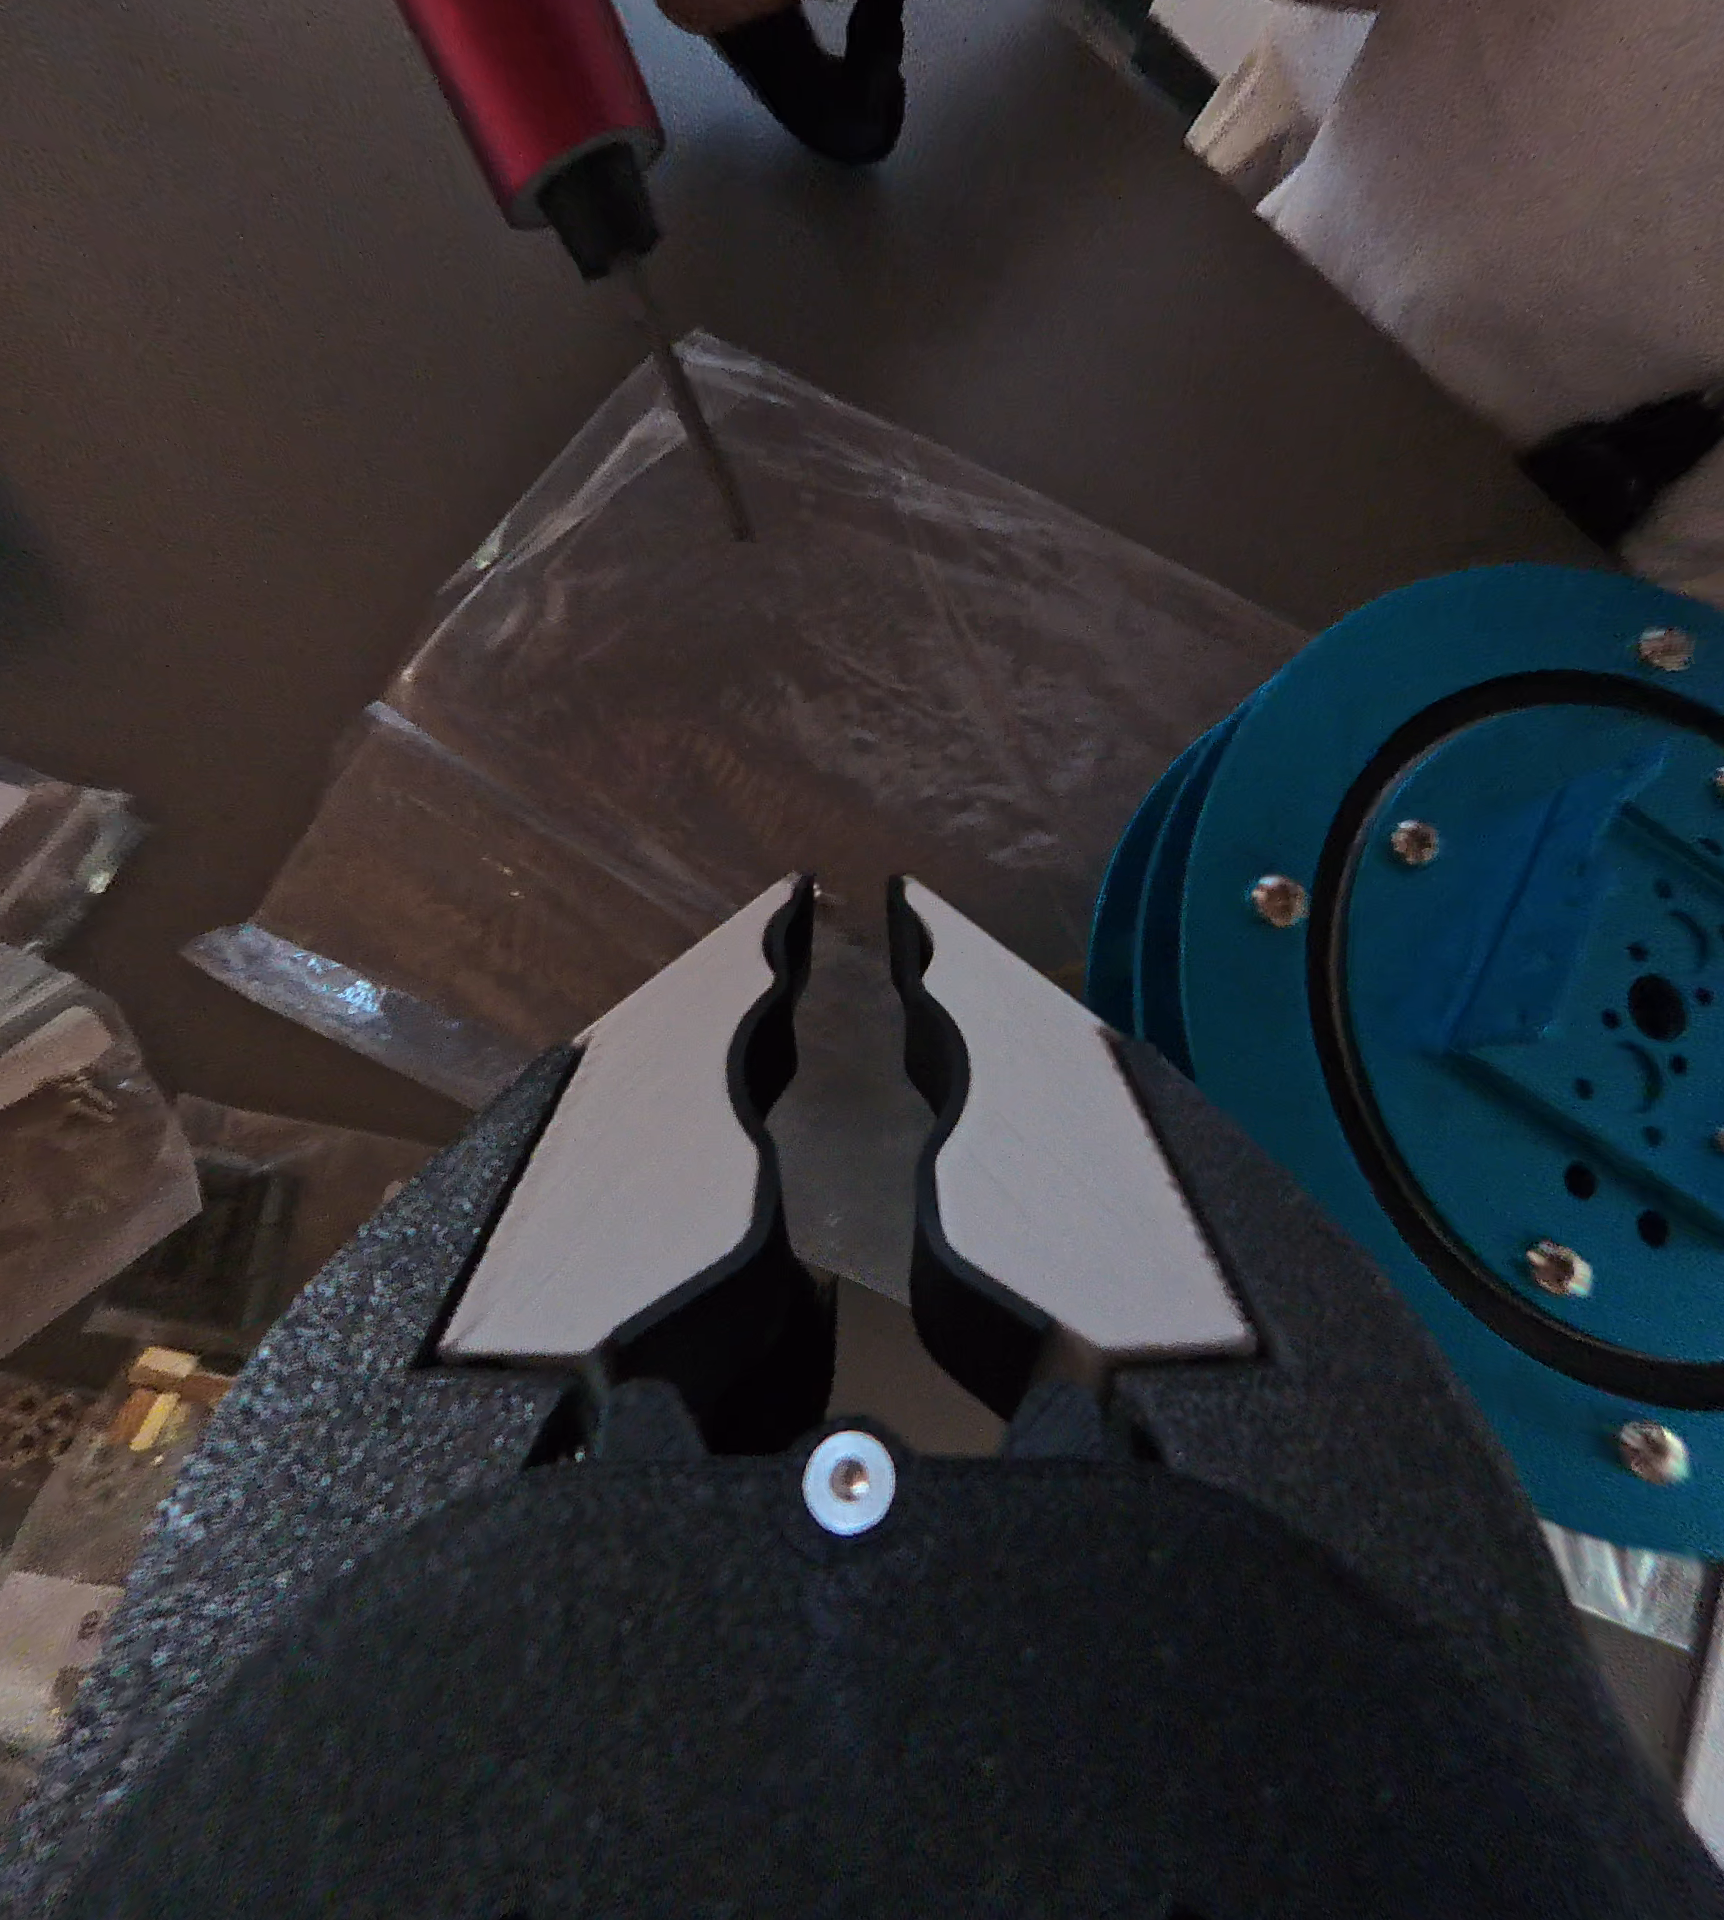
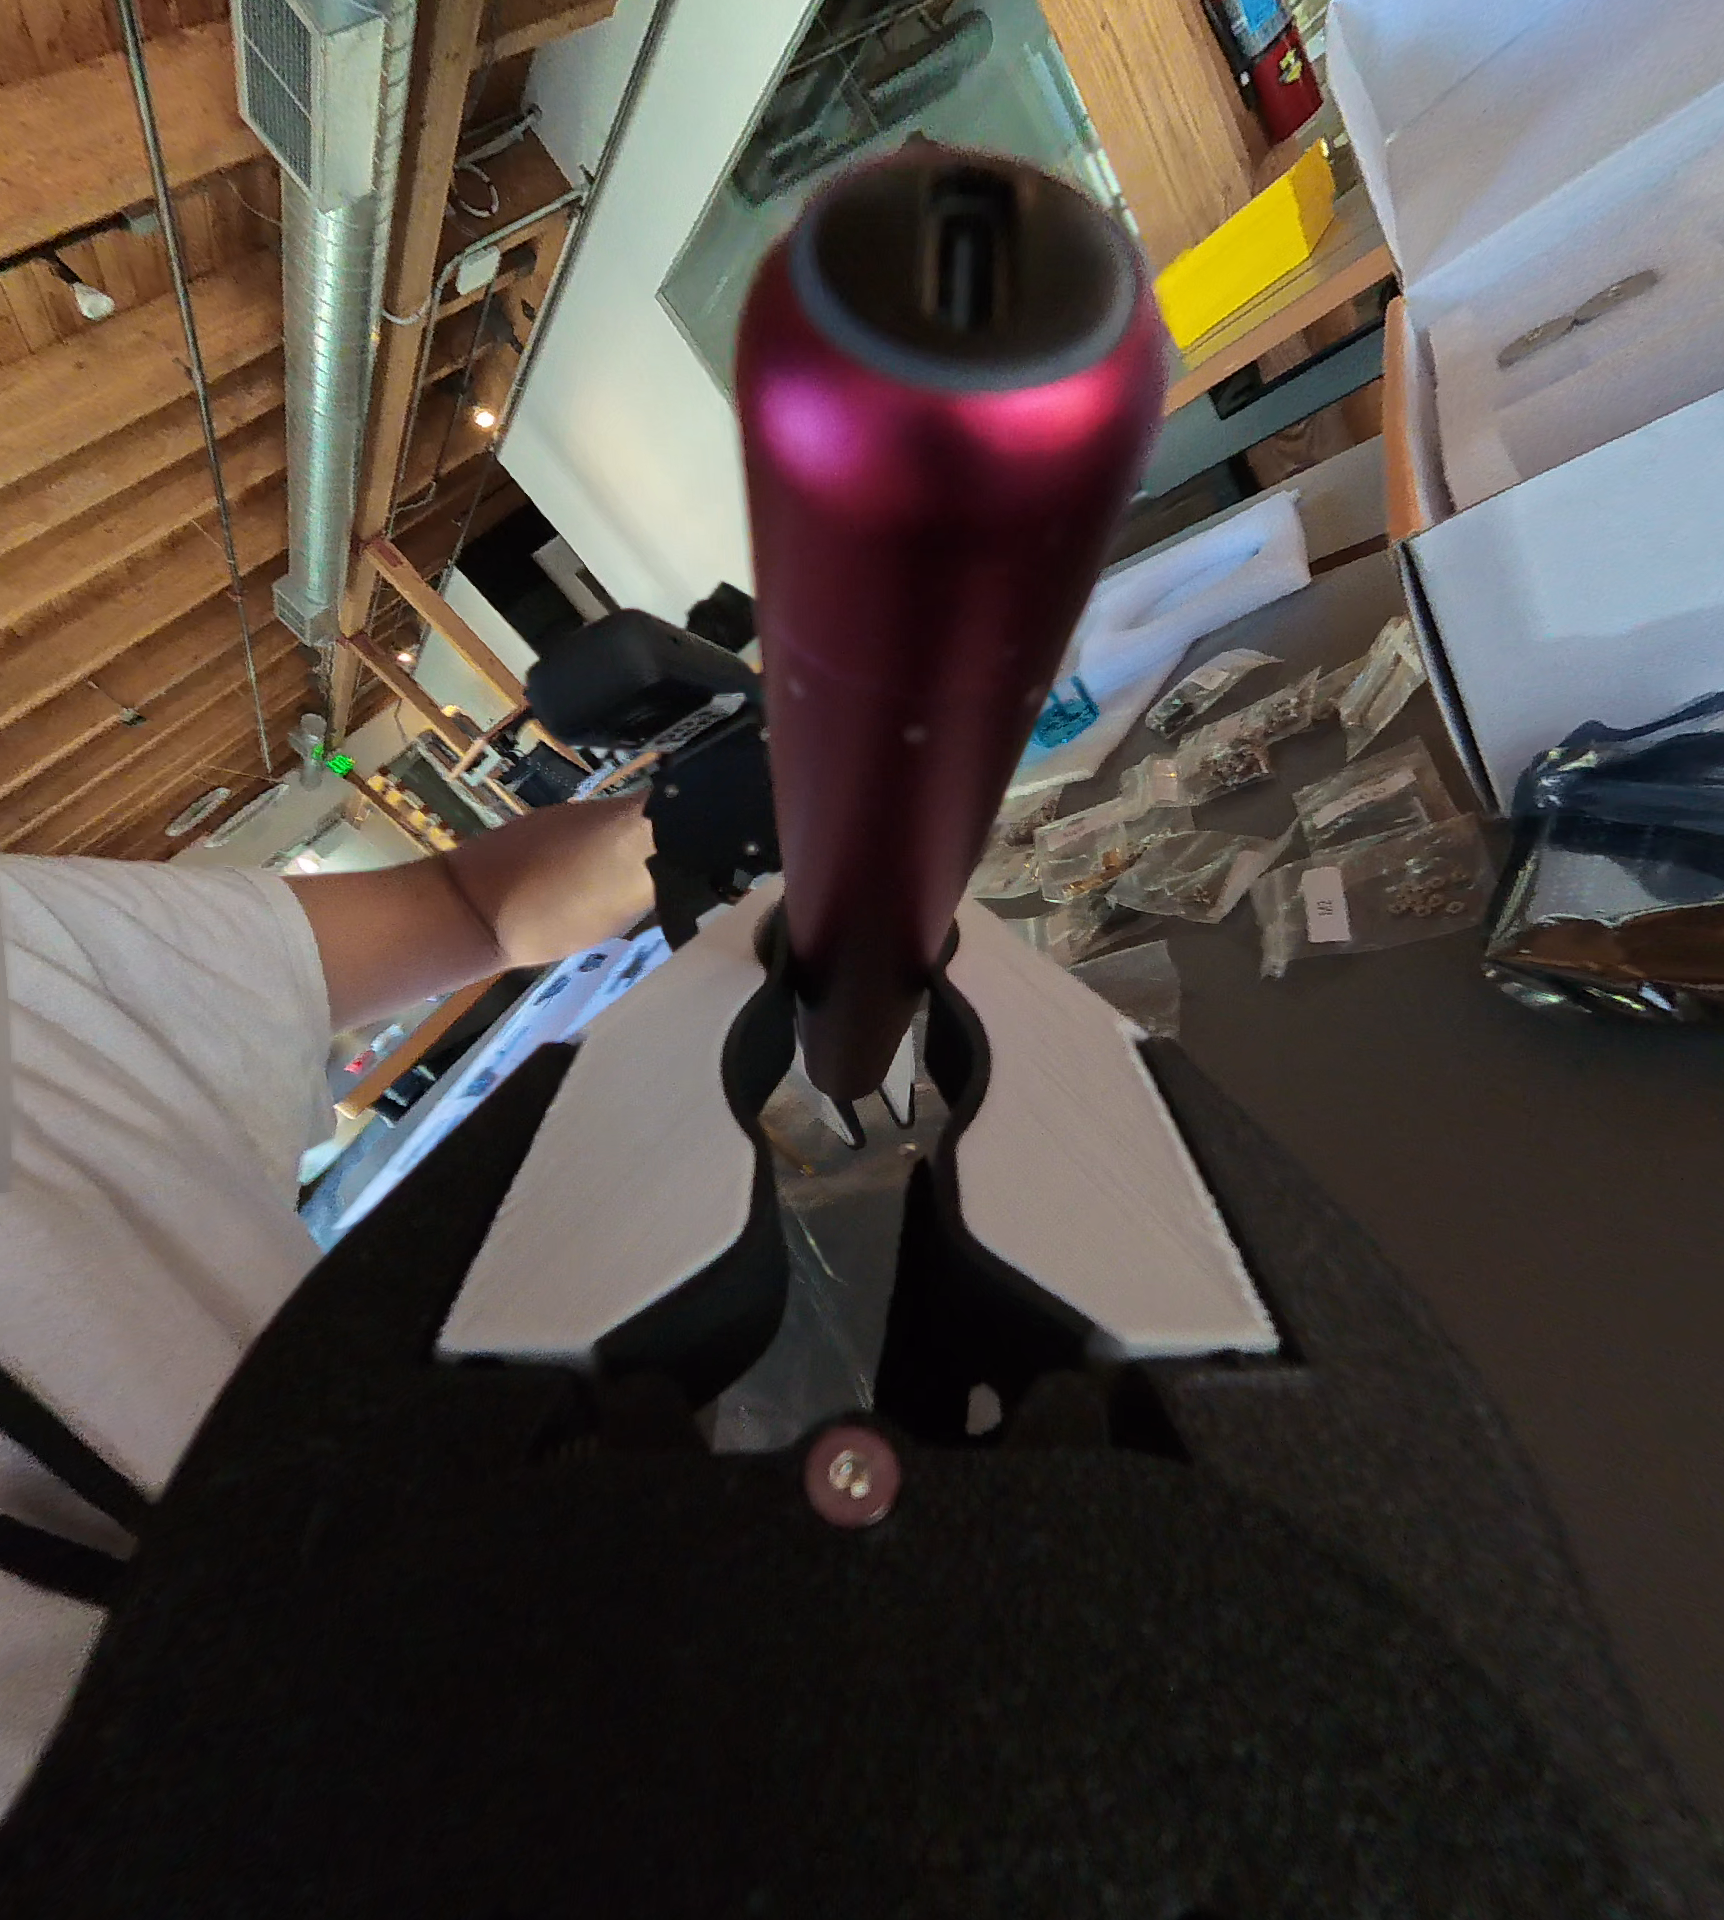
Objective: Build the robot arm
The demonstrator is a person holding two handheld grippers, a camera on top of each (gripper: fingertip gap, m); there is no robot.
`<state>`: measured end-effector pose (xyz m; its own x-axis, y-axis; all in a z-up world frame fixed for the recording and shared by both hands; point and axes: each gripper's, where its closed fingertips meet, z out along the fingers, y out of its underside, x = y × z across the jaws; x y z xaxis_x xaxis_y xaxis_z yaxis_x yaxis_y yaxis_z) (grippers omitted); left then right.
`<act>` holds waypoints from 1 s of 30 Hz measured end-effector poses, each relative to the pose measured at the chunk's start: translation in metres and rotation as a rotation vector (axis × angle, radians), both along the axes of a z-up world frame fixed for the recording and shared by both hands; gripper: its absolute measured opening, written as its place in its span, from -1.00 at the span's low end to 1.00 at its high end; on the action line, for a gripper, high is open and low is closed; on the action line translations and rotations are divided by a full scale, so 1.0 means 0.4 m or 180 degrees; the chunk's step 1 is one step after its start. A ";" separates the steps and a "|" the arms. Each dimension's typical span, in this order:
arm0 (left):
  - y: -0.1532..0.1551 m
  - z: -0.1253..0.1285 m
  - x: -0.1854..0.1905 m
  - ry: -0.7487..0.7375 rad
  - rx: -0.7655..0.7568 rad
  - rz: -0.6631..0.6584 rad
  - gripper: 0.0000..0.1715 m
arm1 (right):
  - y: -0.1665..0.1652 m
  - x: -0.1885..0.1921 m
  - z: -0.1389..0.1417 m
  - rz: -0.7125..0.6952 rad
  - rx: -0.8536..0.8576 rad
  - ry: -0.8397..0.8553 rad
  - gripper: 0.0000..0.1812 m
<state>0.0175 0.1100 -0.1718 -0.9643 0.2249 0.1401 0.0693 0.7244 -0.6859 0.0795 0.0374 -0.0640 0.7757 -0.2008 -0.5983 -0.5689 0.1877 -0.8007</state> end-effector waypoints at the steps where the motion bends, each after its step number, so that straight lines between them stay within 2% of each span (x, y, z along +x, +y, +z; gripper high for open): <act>1: 0.000 -0.013 0.005 -0.0048 0.0102 0.0024 -0.84 | -0.001 0.002 -0.007 -0.0035 -0.0077 -0.0035 -0.80; 5: -0.002 -0.025 0.021 -0.0032 0.0339 0.0170 -0.90 | -0.003 0.003 -0.022 -0.0071 -0.0305 -0.0140 -0.80; 10: -0.007 -0.027 0.031 -0.0090 0.0394 0.0235 -0.92 | -0.002 0.002 -0.019 -0.0033 -0.0304 -0.0211 -0.80; 19: -0.022 -0.027 0.024 -0.0475 0.0461 -0.0072 -0.92 | -0.021 0.008 -0.008 0.0090 -0.0232 -0.0266 -0.80; 23: -0.016 -0.025 0.039 -0.0977 0.0567 -0.0463 -0.92 | -0.022 0.016 -0.011 0.0179 -0.0298 -0.0324 -0.80; 24: -0.024 -0.019 0.048 -0.1038 0.0571 -0.0441 -0.92 | -0.021 0.018 -0.011 0.0194 -0.0311 -0.0343 -0.80; 27: -0.034 0.002 0.073 -0.0776 0.0664 0.0005 -0.76 | -0.020 0.021 -0.009 0.0243 -0.0307 -0.0389 -0.80; 30: -0.021 0.019 0.084 -0.0360 0.0676 0.0665 -0.79 | -0.022 0.028 -0.010 0.0250 -0.0284 -0.0442 -0.80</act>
<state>0.0511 0.1016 -0.1642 -0.9986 -0.0024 0.0521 -0.0289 0.8572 -0.5142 0.0908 0.0286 -0.0678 0.8650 -0.1837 -0.4669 -0.4619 0.0719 -0.8840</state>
